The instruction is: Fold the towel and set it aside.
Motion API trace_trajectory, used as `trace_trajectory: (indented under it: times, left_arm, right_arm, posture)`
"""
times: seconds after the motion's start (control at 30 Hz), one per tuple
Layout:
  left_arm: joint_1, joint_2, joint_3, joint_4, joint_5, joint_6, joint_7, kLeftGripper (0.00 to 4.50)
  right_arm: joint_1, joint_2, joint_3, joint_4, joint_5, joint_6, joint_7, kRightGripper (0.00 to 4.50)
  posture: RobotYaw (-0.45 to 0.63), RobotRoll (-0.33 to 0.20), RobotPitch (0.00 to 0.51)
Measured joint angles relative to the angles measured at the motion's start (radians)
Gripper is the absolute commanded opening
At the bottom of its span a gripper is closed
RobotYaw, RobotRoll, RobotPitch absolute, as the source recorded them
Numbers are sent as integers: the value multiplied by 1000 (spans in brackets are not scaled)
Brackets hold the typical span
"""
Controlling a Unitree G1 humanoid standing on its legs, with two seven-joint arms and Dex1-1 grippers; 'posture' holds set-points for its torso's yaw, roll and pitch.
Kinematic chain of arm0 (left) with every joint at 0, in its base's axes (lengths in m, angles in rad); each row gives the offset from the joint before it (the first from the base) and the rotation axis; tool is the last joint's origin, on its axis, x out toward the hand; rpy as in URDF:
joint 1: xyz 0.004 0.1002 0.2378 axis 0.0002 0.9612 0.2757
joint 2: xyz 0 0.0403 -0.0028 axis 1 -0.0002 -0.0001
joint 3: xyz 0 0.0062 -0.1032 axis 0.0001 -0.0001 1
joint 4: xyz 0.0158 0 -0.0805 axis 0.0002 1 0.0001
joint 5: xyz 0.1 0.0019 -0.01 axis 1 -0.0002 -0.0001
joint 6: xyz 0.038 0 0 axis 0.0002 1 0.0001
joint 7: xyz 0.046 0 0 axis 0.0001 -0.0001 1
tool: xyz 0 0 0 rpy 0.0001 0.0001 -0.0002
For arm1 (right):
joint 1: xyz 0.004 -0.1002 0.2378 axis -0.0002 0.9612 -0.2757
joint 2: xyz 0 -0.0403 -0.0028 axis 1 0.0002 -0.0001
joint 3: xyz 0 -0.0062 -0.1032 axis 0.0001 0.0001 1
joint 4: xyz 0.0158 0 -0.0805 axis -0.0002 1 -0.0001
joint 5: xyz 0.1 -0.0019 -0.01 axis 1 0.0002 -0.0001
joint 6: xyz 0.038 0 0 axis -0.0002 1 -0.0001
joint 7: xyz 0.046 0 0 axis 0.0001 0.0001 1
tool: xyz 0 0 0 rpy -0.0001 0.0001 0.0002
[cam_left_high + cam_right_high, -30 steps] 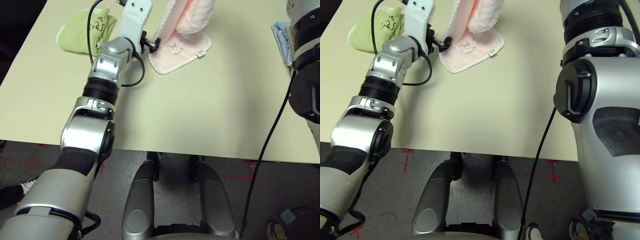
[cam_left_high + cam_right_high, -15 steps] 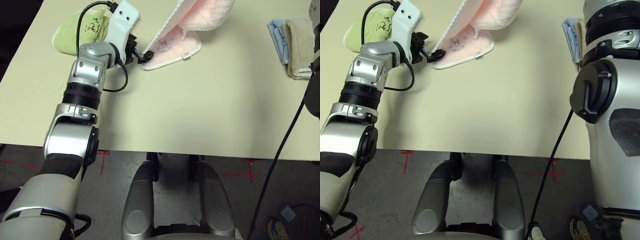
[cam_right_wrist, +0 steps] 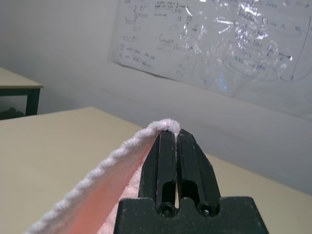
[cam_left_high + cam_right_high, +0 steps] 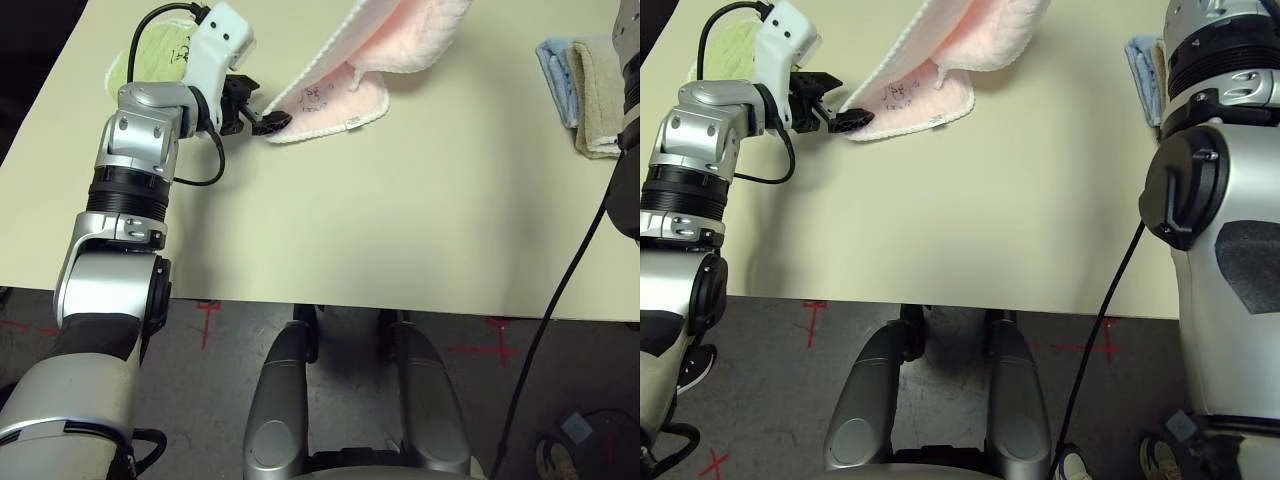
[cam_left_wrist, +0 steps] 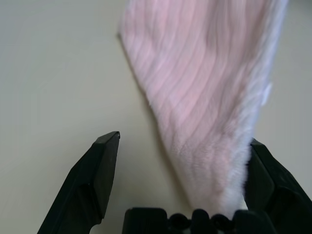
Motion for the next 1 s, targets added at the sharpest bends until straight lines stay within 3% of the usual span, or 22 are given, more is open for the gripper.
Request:
trace_trajectory:
  times: [0.17, 0.53, 0.73, 0.8, 1.0]
  left_arm:
    - [0, 10, 6, -40, -35, 62, -28, 4500]
    - [94, 137, -94, -171, -18, 114, -131, 4500]
    - [96, 142, -96, -207, -13, 142, -110, 4500]
    - [96, 142, -99, -207, -11, 146, -105, 4346]
    - [96, 138, -119, -206, 3, 145, -79, 2225]
  right_arm:
    - [4, 0, 0, 3, -8, 0, -12, 19]
    - [5, 0, -1, 3, -8, 0, -10, 19]
    - [5, 7, -1, 3, -8, 0, -8, 19]
    - [5, 7, -1, 3, -8, 0, -7, 5]
    - [5, 8, -1, 3, -8, 0, -5, 0]
  posture:
    - [24, 0, 416]
    - [31, 0, 418]
    - [32, 0, 417]
    - [33, 0, 417]
    - [31, 0, 418]
